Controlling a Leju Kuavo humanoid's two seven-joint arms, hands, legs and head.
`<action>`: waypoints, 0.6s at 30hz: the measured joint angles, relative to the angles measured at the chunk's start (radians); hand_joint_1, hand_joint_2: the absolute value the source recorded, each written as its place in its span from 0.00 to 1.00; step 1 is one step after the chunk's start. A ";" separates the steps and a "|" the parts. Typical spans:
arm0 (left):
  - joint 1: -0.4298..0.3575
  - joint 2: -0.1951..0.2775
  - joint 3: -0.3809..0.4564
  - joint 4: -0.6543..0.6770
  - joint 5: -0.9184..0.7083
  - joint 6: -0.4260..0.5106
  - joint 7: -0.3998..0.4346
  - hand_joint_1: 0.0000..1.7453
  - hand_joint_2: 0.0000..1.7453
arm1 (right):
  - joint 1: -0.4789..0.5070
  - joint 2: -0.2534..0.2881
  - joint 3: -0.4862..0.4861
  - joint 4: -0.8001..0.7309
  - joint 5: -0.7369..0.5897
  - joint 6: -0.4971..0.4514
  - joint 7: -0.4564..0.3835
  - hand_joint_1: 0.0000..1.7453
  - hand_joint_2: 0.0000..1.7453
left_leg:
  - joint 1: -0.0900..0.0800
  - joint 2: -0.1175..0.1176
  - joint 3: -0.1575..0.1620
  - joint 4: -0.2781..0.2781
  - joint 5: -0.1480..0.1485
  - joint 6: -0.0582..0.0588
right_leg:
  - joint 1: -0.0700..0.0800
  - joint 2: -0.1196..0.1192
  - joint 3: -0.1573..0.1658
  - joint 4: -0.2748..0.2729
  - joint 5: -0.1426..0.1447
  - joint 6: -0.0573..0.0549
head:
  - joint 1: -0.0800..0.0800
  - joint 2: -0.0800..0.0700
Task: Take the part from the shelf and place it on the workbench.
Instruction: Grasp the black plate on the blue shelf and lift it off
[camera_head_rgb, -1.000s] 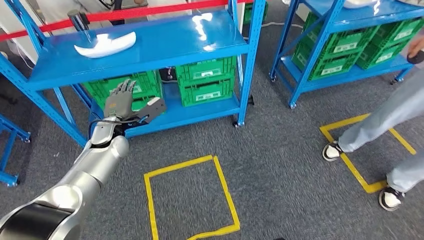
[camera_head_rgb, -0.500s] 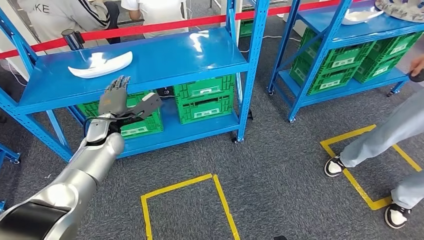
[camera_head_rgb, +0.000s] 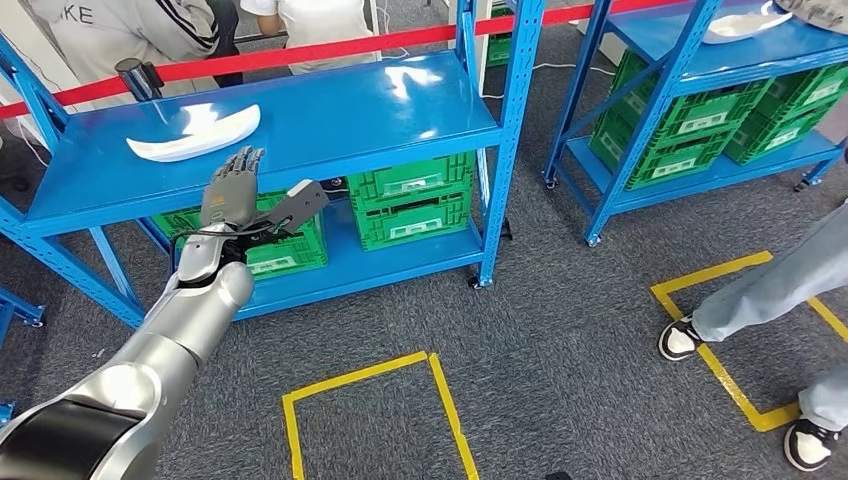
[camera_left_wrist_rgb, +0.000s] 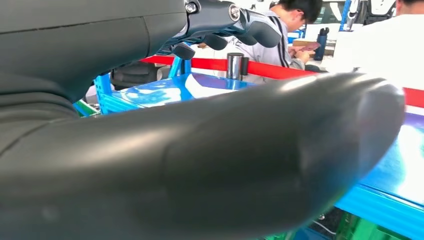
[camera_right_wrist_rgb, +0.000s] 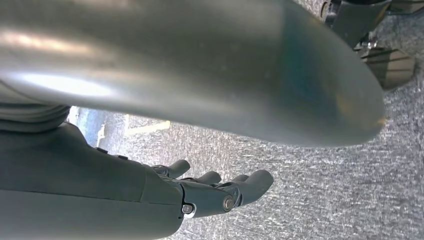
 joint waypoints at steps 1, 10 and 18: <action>-0.003 0.001 0.000 0.000 0.000 -0.002 0.003 0.00 0.00 | 0.000 0.000 0.000 0.000 0.001 0.000 -0.001 0.00 0.00 | 0.001 0.002 -0.014 0.031 -0.017 -0.006 | -0.003 0.000 0.006 -0.004 -0.001 -0.006 | -0.002 0.000; -0.036 0.029 -0.006 0.019 -0.002 -0.043 0.043 0.00 0.00 | 0.002 0.000 -0.004 0.000 0.004 0.000 -0.010 0.00 0.00 | 0.008 0.013 -0.061 0.037 0.062 -0.009 | -0.002 0.003 0.058 -0.006 -0.046 -0.003 | -0.006 0.000; -0.059 0.042 -0.008 0.029 -0.001 -0.052 0.051 0.00 0.00 | -0.002 -0.002 -0.005 -0.002 0.015 0.001 -0.017 0.00 0.00 | 0.009 0.010 -0.011 -0.029 0.037 0.036 | -0.003 -0.001 -0.021 0.144 -0.120 0.039 | -0.002 0.000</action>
